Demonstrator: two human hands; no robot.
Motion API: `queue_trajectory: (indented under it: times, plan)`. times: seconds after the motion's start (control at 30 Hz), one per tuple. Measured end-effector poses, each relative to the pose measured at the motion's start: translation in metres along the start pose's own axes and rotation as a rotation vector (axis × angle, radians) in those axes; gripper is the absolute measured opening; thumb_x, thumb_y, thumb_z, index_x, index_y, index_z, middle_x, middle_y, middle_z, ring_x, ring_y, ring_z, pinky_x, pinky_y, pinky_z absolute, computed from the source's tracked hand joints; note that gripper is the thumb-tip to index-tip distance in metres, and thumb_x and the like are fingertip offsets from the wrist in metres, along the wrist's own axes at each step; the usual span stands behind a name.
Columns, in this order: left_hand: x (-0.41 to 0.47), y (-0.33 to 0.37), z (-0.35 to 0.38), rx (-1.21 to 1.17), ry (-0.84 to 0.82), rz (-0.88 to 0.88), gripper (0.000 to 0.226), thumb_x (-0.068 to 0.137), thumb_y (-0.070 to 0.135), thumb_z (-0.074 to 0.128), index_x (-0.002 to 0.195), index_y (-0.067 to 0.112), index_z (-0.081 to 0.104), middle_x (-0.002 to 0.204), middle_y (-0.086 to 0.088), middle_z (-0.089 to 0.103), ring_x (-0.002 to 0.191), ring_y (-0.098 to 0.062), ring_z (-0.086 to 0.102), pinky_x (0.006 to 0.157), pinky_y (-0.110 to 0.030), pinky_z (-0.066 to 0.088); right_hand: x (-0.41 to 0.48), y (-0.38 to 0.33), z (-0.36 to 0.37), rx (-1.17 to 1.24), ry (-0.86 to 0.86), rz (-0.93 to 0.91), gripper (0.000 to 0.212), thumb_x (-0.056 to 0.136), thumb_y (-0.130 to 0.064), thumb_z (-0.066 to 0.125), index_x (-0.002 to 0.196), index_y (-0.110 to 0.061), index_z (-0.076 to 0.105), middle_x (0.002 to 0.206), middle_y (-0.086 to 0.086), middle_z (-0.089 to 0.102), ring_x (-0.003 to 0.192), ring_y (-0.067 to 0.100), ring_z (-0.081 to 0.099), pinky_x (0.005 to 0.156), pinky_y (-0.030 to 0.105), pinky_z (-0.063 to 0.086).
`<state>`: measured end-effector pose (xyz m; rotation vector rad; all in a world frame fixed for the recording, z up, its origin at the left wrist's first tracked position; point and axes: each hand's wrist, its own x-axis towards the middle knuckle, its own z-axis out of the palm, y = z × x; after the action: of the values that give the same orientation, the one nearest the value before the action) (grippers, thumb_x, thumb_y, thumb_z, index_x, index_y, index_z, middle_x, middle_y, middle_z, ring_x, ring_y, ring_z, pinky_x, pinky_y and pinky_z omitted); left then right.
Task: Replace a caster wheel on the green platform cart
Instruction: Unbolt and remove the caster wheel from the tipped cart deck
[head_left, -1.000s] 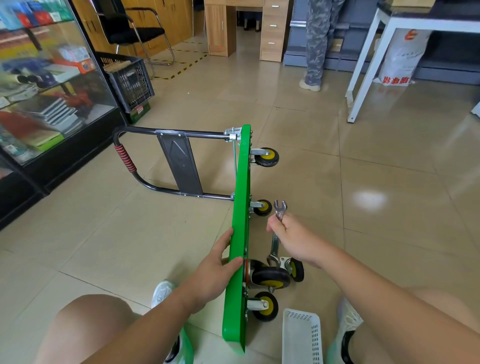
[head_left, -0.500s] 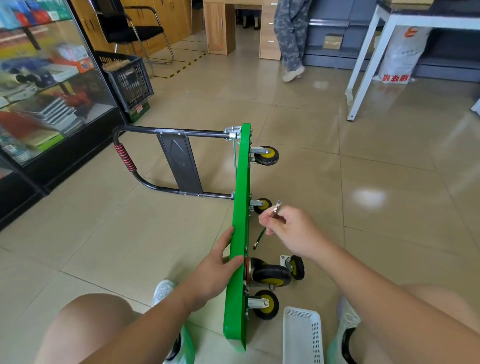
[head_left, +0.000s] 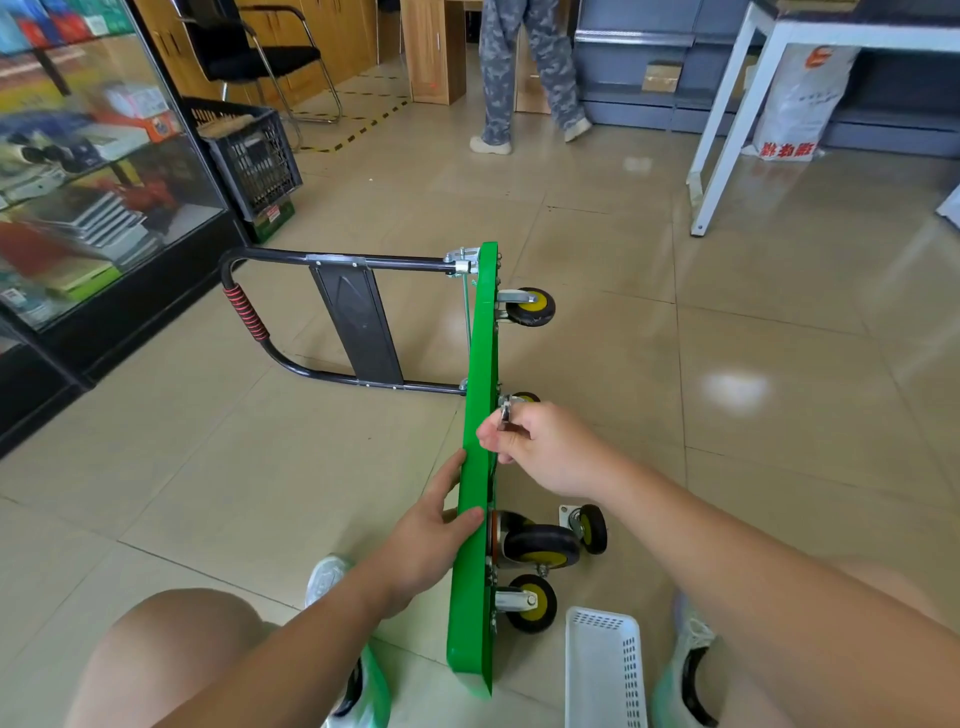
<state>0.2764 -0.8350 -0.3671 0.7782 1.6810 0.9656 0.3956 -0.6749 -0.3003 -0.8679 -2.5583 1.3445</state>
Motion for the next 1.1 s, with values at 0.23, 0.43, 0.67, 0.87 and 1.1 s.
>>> queue_trajectory:
  times: [0.23,0.43,0.67,0.87,1.1]
  plan:
    - [0.002,0.001,-0.003,-0.063,-0.009,-0.006,0.068,0.106,0.021,0.056,0.157,0.052,0.022,0.113,0.041,0.064,0.106,-0.013,0.073,0.093,-0.043,0.061,0.005,0.002,0.006,0.049,0.055,-0.02,0.007,0.098,-0.029,0.064,0.099,-0.035,0.063,0.094,-0.009,0.073,0.089,0.003,0.068,0.08,0.021,0.048]
    - [0.004,0.003,-0.005,-0.105,-0.018,0.009,0.065,0.105,0.012,0.056,0.152,0.051,0.032,0.15,0.019,0.044,0.108,-0.016,0.072,0.086,-0.04,0.063,-0.001,-0.001,0.011,0.112,0.111,-0.032,0.014,0.094,-0.024,0.07,0.088,-0.036,0.063,0.103,-0.01,0.075,0.1,0.003,0.068,0.092,0.023,0.051]
    - [0.015,0.004,-0.012,-0.115,0.031,0.021,0.041,0.106,0.022,0.054,0.135,0.05,0.046,0.14,0.011,0.053,0.107,-0.02,0.072,0.097,-0.058,0.057,-0.012,0.009,0.028,0.238,0.207,-0.034,0.007,0.092,-0.018,0.072,0.095,-0.025,0.073,0.097,-0.013,0.076,0.095,-0.003,0.069,0.092,0.022,0.053]
    - [0.023,0.005,-0.008,-0.124,0.073,0.036,0.031,0.108,0.021,0.05,0.133,0.039,0.043,0.132,0.005,0.054,0.102,-0.026,0.073,0.089,-0.053,0.061,0.003,0.01,0.03,0.348,0.234,0.007,0.015,0.094,-0.016,0.07,0.091,-0.031,0.071,0.095,-0.01,0.077,0.093,0.004,0.072,0.087,0.033,0.06]
    - [0.03,0.004,-0.005,-0.114,0.125,0.018,0.038,0.109,0.029,0.048,0.145,0.032,0.035,0.134,0.009,0.051,0.101,-0.019,0.071,0.085,-0.039,0.062,0.019,0.009,0.023,0.442,0.216,0.068,0.009,0.097,-0.011,0.065,0.094,-0.019,0.068,0.095,0.015,0.075,0.089,0.017,0.07,0.082,0.033,0.062]
